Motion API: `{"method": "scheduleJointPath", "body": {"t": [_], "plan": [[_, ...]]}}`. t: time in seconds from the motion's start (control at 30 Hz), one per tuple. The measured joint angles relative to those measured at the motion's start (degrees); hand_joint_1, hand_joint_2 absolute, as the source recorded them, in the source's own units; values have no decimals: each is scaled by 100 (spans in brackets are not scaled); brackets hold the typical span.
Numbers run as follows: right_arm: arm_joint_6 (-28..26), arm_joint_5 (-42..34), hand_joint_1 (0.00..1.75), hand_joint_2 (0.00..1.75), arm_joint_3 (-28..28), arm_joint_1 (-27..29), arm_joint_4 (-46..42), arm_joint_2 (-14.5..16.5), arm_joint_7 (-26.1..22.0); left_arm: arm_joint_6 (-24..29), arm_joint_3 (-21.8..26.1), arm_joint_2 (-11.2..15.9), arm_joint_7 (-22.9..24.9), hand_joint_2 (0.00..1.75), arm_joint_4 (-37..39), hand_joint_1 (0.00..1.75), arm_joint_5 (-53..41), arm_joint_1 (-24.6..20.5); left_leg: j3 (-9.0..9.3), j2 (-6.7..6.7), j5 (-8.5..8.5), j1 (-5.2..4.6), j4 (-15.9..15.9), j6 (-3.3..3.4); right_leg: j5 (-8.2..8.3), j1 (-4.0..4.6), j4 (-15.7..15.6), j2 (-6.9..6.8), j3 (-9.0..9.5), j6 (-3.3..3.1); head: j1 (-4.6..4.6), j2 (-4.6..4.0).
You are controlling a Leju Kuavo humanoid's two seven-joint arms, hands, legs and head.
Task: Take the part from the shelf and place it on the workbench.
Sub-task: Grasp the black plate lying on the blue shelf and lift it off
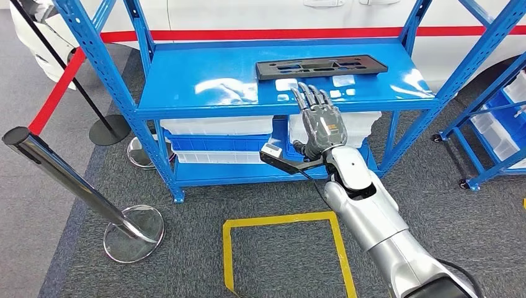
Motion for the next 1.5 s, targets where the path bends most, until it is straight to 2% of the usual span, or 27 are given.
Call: {"method": "scheduleJointPath", "body": {"t": [0.03,0.07,0.1,0.17,0.2,0.23,0.3,0.4,0.47,0.53,0.57,0.6,0.67,0.7,0.77,0.9,0.97,1.03,1.07,1.1,1.17,1.23,1.27,1.33,1.4,1.43,1.5], "plan": [[-10,39,0,175,19,-30,124,28,35,-8,0,4,-2,0,0,0,-23,-5,24,-2,-23,-6,0,14,-42,-1,299,0,-208,2,0,-1],[-28,65,0,175,31,-60,256,63,68,-14,0,10,-9,0,0,0,-39,-8,55,-7,-49,-13,0,20,21,0,414,0,-334,-7,0,-1],[-61,77,0,175,38,-100,400,105,89,-21,1,15,-20,0,0,0,-53,-9,96,-11,-78,-23,1,22,193,5,314,0,-356,-29,0,-1],[-164,72,0,175,42,-218,709,200,88,-46,3,19,-43,0,1,0,-63,-9,192,-16,-146,-42,-3,12,695,42,-390,-4,-125,-127,0,-1],[-223,61,0,175,42,-291,865,245,73,-66,5,15,-51,0,2,0,-66,-13,228,-15,-177,-56,-4,-1,870,71,-737,-12,22,-184,0,-1],[-269,50,0,175,42,-362,1013,289,58,-84,7,12,-54,0,4,0,-67,-18,246,-14,-199,-54,-8,-20,946,101,-991,-20,140,-233,1,-1],[-326,36,0,175,42,-478,1257,359,54,-116,10,8,-56,0,7,0,-70,-33,256,-6,-220,-49,-28,-69,906,140,-1152,-27,232,-279,1,-1],[-390,16,0,175,42,-613,1523,419,109,-173,17,22,-53,0,8,0,-64,-53,263,8,-312,-51,40,-148,889,78,-1344,-23,380,-293,0,-1],[-454,-11,0,175,38,-717,1698,444,135,-208,30,28,-50,0,10,0,-59,-55,1,6,-538,-35,562,-191,875,50,-1433,-29,488,-303,1,-1],[-504,-60,0,175,8,-791,1873,455,141,-220,53,32,-50,0,11,0,-60,-59,-450,6,-744,-11,1286,-239,820,45,-1436,-31,551,-313,0,-1],[-519,-86,0,175,-24,-806,1952,456,141,-221,69,34,-50,0,11,0,-61,-56,-602,6,-714,6,1465,-266,783,40,-1429,-29,589,-306,0,-1],[-529,-111,0,175,-68,-817,2023,455,141,-221,86,35,-50,0,12,0,-61,-49,-655,8,-567,27,1433,-293,739,29,-1415,-24,633,-291,0,-1],[-544,-134,0,175,-158,-858,2123,455,138,-222,121,42,-50,0,13,0,-62,-30,-475,10,-60,78,812,-354,622,-5,-1345,-6,710,-231,1,-1],[-555,-142,0,175,-195,-893,2162,455,137,-222,136,43,-50,0,19,0,-62,-22,-347,6,108,80,490,-376,560,-10,-1293,8,721,-188,-1,-1],[-582,-162,0,175,-256,-955,2229,455,140,-222,153,46,-56,0,30,0,-62,-35,-207,-4,153,70,155,-334,479,-2,-1216,26,699,-109,-1,-1],[-604,-251,0,175,-427,-1005,2347,452,134,-220,180,49,-69,0,35,0,-62,-61,-140,-11,42,47,105,-152,376,-14,-1103,14,660,-15,1,-1],[-611,-324,0,175,-529,-1034,2387,438,111,-221,203,49,-69,0,35,0,-62,-58,-70,-5,3,49,81,-79,181,-21,-594,-5,394,21,2,-1],[-624,-367,0,175,-605,-1029,2427,402,86,-219,234,49,-69,0,35,0,-63,-63,-14,-5,-50,31,78,-33,-22,-15,172,-12,-92,33,2,-1],[-630,-375,0,175,-627,-1008,2449,379,73,-214,250,49,-69,0,35,0,-63,-67,23,-11,-82,18,79,-20,-15,-11,411,-12,-295,24,2,-1],[-634,-381,0,175,-645,-985,2469,356,60,-209,266,49,-69,0,35,0,-64,-68,67,-19,-117,5,79,-14,104,-3,450,-11,-406,1,2,-1],[-641,-386,0,175,-678,-962,2497,315,46,-202,287,49,-69,0,35,0,-66,-61,178,-34,-195,-22,75,-14,632,43,-126,-10,-300,-96,2,0],[-653,-388,0,175,-700,-964,2511,281,43,-202,297,26,-69,0,43,0,-67,-53,253,-34,-256,-29,54,-37,1009,117,-825,-16,-47,-231,0,-1],[-659,-388,0,175,-706,-965,2518,268,43,-199,299,14,-69,0,47,0,-67,-56,265,-29,-272,-20,42,-62,1060,155,-1026,-18,38,-283,-1,-1],[-667,-389,0,175,-720,-964,2533,252,44,-194,303,3,-69,0,52,0,-67,-70,275,-16,-290,-6,3,-121,1011,201,-1161,-19,107,-333,0,-1],[-670,-390,0,175,-738,-954,2541,235,42,-191,305,10,-69,0,52,0,-67,-78,303,-4,-350,-14,7,-163,986,145,-1308,-23,224,-340,-1,-1],[-670,-391,0,175,-746,-951,2546,225,34,-192,306,12,-69,0,53,0,-67,-81,270,-1,-419,-20,120,-176,984,115,-1386,-26,301,-343,-1,-1],[-668,-392,0,175,-756,-937,2565,213,17,-192,308,15,-69,0,53,0,-67,-83,-31,1,-658,-15,719,-207,952,95,-1474,-28,430,-352,-2,-1]]}}
